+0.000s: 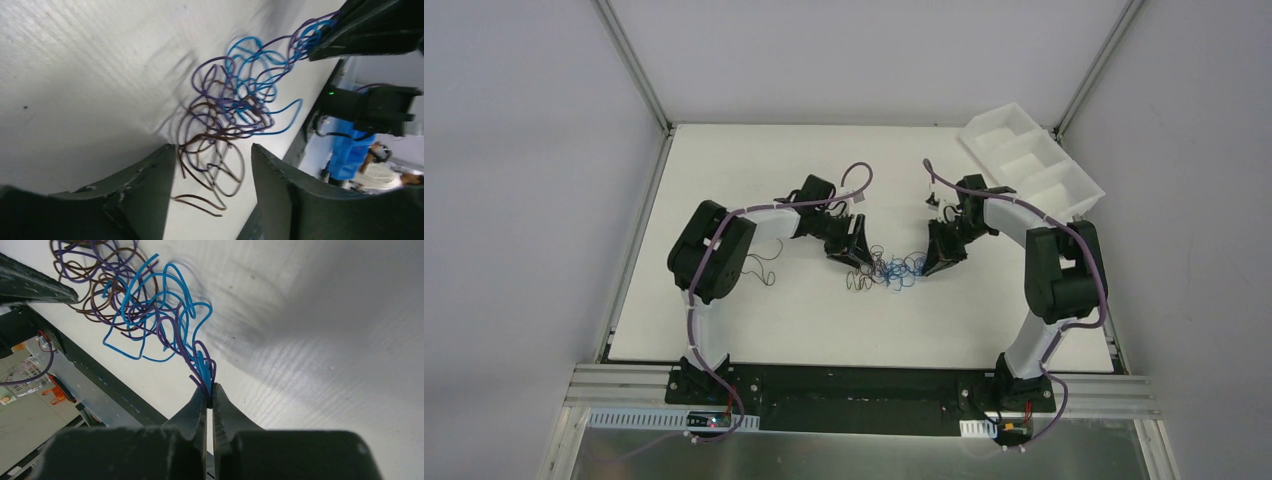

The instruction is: Untangle the cables

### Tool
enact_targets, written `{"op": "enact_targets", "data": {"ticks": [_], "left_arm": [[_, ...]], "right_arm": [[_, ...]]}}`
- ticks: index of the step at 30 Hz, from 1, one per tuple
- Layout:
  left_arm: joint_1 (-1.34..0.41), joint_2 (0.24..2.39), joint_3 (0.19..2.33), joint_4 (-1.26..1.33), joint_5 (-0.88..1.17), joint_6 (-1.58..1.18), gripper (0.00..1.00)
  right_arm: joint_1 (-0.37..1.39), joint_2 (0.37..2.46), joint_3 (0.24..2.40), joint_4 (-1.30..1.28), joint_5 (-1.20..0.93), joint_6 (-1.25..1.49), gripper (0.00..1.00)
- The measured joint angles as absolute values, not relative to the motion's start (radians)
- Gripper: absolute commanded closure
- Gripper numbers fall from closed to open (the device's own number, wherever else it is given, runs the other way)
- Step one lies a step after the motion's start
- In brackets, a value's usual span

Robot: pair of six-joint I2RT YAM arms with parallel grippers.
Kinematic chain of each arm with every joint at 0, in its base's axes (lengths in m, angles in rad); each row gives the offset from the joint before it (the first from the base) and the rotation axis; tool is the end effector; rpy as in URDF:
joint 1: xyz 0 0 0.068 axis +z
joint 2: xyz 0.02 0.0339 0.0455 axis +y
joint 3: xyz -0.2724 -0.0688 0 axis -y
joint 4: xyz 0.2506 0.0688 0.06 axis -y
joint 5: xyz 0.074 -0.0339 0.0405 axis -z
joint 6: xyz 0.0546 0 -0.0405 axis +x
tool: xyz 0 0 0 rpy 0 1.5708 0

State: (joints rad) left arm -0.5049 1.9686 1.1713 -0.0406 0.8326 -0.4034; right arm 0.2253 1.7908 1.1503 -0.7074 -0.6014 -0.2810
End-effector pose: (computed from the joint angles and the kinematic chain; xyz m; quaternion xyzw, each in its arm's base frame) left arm 0.3460 -0.2374 0.1449 0.1880 0.8454 -0.4830 0.1289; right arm 0.3270 0.1066 0.1616 -0.2696 0.9107 0.2913 0.1144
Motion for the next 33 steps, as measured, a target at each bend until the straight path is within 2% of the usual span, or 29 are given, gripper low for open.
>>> {"op": "enact_targets", "data": {"ticks": [2, 3, 8, 14, 18, 23, 33], "left_arm": [[-0.505, 1.98, 1.17, -0.038, 0.828, -0.41, 0.89], [-0.502, 1.982, 1.167, -0.046, 0.826, -0.402, 1.0], [-0.419, 1.937, 1.141, -0.153, 0.821, -0.342, 1.0], [-0.123, 1.742, 1.196, -0.37, 0.765, -0.194, 1.0], [0.057, 1.682, 1.367, -0.487, 0.723, -0.117, 1.0], [0.187, 1.668, 1.597, -0.574, 0.697, -0.076, 1.0], [0.277, 1.737, 2.099, -0.62, 0.649, -0.115, 1.0]], "right_arm": [[0.215, 1.783, 1.134, -0.707, -0.59, -0.282, 1.0], [0.208, 1.778, 1.126, -0.708, -0.585, -0.283, 1.0], [0.134, 1.734, 1.08, -0.73, -0.554, -0.317, 1.0], [0.001, 1.666, 1.01, -0.772, -0.511, -0.39, 1.0], [-0.06, 1.633, 0.971, -0.799, -0.482, -0.443, 1.0], [-0.099, 1.605, 0.942, -0.829, -0.461, -0.503, 1.0], [-0.119, 1.6, 0.916, -0.849, -0.43, -0.562, 1.0]]}}
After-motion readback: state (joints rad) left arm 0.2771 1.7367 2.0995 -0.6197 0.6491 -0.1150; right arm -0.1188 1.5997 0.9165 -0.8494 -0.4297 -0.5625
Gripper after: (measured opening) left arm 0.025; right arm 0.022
